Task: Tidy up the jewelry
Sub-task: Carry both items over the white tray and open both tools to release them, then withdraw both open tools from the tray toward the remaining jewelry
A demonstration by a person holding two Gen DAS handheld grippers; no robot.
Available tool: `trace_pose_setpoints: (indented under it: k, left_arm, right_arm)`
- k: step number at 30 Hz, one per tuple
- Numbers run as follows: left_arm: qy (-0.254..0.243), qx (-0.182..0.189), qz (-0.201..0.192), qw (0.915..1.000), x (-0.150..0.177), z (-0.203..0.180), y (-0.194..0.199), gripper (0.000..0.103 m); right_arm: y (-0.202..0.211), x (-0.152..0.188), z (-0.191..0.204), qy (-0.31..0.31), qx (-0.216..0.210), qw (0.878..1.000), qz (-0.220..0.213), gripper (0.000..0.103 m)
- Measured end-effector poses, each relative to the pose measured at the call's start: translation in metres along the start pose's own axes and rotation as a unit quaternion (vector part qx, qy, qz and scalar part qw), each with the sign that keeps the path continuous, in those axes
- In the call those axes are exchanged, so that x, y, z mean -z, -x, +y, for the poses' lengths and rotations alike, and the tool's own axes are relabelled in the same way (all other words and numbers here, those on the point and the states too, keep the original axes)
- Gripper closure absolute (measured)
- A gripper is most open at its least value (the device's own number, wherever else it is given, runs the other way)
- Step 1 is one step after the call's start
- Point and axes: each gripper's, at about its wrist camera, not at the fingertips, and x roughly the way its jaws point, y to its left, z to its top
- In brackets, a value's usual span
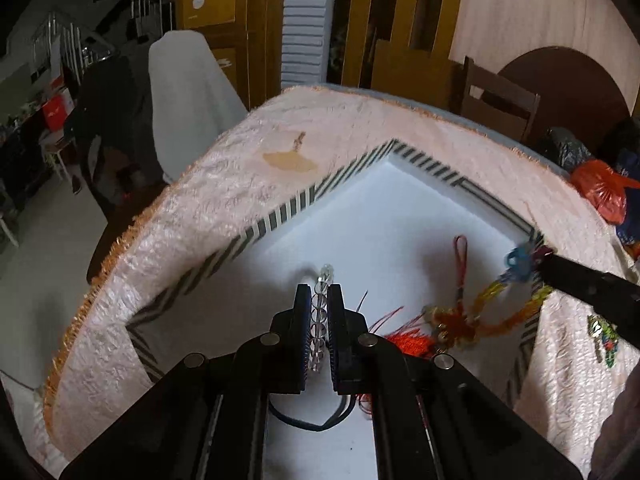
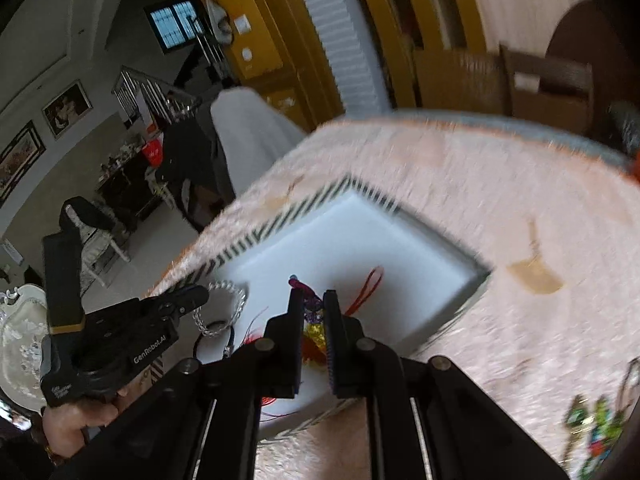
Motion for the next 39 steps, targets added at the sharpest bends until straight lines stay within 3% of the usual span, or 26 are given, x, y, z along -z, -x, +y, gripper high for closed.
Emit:
trace_pose_setpoints:
  k: [4,10,12,16,20,27,33,39]
  left_arm:
    - [-0.005,-0.005,0.01,0.9999,0.008,-0.001,-0.007,0.081]
    - [0.005,-0.004,0.021,0.9998,0.012,0.005,-0.013,0.08]
    - [0.001,-0.007,0.022,0.9997,0.012,0.004,-0.012,0.079]
    - [-0.005,0.005,0.03,0.9995,0.014,0.001,-0.012,0.061]
    - [-0.002,-0.001,0.026,0.9997,0.014,0.0,-0.006,0.06]
    - [-0.001,0.001,-0.003,1.0,0.008,-0.016,0.016,0.06]
    - [-0.044,0.029,-0.034,0.998,0.01,-0.067,0.041,0.058]
    - [-0.084,0.082,-0.019,0.993,0.03,-0.132,0.043,0.056]
  right_arm:
    - [-0.027,0.011,0.006,0.003,0.009,0.999,0.03,0.093]
    - [-0.042,0.016,0.007,0.0,0.007,0.999,0.041,0.093]
    - [-0.043,0.016,0.007,-0.003,0.001,0.999,0.039,0.085]
    - [-0.038,0.013,0.005,-0.009,-0.002,0.999,0.032,0.075]
    - [-0.024,0.01,-0.002,-0.024,-0.002,1.0,0.016,0.068]
    - [0.005,0.023,-0.021,-0.02,0.025,0.999,0.007,0.068]
    - [0.057,0.058,-0.054,-0.027,0.064,0.998,-0.009,0.067]
    - [0.127,0.09,-0.125,-0.066,0.121,0.99,-0.036,0.067]
